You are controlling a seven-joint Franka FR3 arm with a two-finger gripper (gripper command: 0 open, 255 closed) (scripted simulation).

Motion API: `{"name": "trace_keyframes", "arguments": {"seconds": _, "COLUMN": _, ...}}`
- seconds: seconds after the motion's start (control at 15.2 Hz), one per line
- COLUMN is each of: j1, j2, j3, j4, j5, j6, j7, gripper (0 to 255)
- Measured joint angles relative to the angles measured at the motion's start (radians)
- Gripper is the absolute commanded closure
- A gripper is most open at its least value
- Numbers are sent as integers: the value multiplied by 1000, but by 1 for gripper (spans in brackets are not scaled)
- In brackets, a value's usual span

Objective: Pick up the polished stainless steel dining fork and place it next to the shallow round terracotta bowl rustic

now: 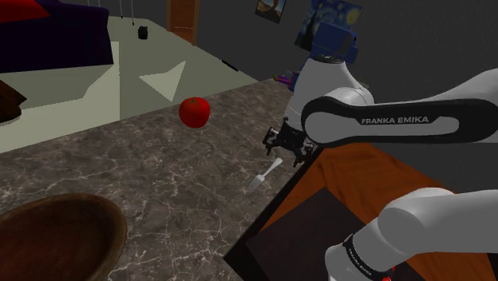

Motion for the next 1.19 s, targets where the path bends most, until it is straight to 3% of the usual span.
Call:
{"name": "trace_keyframes", "arguments": {"seconds": 0.13, "j1": -61, "j2": 79, "j3": 80, "j4": 0, "j5": -3, "j6": 88, "j7": 158, "gripper": 0}}
{"name": "trace_keyframes", "arguments": {"seconds": 0.26, "j1": -94, "j2": 117, "j3": 112, "j4": 5, "j5": -11, "j6": 127, "j7": 231, "gripper": 0}}
{"name": "trace_keyframes", "arguments": {"seconds": 0.73, "j1": -142, "j2": 208, "j3": 159, "j4": -30, "j5": -46, "j6": 251, "j7": 282, "gripper": 0}}
{"name": "trace_keyframes", "arguments": {"seconds": 1.12, "j1": -145, "j2": 217, "j3": 166, "j4": -34, "j5": -49, "j6": 263, "j7": 290, "gripper": 0}}
{"name": "trace_keyframes", "arguments": {"seconds": 1.19, "j1": -145, "j2": 217, "j3": 166, "j4": -34, "j5": -49, "j6": 263, "j7": 290, "gripper": 255}}
